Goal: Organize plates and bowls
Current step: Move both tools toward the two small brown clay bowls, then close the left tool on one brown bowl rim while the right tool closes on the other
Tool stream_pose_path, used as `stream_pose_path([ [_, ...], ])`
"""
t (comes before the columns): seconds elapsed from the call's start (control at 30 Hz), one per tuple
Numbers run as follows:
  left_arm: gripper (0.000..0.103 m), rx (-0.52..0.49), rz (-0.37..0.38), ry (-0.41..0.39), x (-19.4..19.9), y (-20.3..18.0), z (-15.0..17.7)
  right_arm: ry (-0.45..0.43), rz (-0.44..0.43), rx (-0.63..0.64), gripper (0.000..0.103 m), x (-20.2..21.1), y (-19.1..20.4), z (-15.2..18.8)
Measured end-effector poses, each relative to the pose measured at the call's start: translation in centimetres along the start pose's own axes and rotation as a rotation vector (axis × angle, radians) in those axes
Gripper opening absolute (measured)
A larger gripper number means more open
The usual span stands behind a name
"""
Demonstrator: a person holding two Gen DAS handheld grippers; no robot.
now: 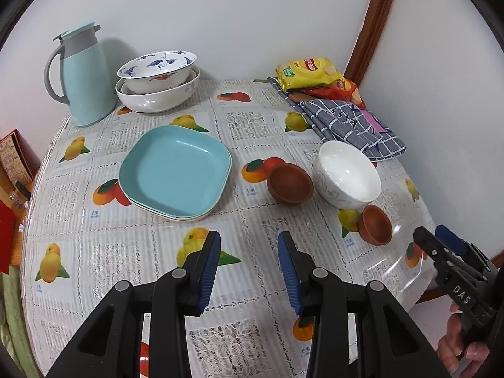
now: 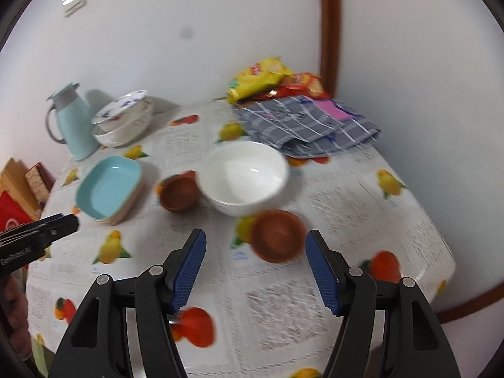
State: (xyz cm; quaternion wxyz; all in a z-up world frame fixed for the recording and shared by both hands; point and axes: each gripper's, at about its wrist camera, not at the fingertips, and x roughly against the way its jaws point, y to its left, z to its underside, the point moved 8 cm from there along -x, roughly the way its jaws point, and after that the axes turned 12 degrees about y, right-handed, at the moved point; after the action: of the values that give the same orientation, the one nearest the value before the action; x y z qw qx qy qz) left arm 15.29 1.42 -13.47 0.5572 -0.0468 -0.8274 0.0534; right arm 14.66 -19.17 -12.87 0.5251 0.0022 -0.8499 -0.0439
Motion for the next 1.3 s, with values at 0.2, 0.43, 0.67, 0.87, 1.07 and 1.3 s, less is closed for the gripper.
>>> stream_pose_path([
  [0.2,0.036,-0.018,-0.025,-0.018,-0.7,-1.3,-0.8,-0.002,-0.029,-0.036,0.065,-0.7,-2.9,0.4],
  [0.43,0.036,-0.008,-0.008,-0.019,-2.6,-2.7,-2.5,0.017,-0.023,-0.073,0.065,-3.2,-5.6,0.2],
  [0.67,0.036,0.006,-0.028,0.048,-6.4,-3.5,-4.0,0.069,-0.033,-0.093,0.065,-6.7,-6.6,0.1],
  [0.87,0.036,0.011,-0.005,0.088,-9.2,-4.2,-5.0,0.096,-0.041,-0.085,0.065,-9.0,-6.7,-0.2],
  [1.07,0.036,0.032,0.006,0.121,-11.5,-3.8,-6.2,0.121,-0.042,-0.068,0.061,-10.7,-6.3,-0.3],
  [1.3,0.036,0.035,-0.026,0.150,-14.0,-4.0,-7.2,0.153,-0.052,-0.052,0.045,-12.6,-6.0,-0.3],
])
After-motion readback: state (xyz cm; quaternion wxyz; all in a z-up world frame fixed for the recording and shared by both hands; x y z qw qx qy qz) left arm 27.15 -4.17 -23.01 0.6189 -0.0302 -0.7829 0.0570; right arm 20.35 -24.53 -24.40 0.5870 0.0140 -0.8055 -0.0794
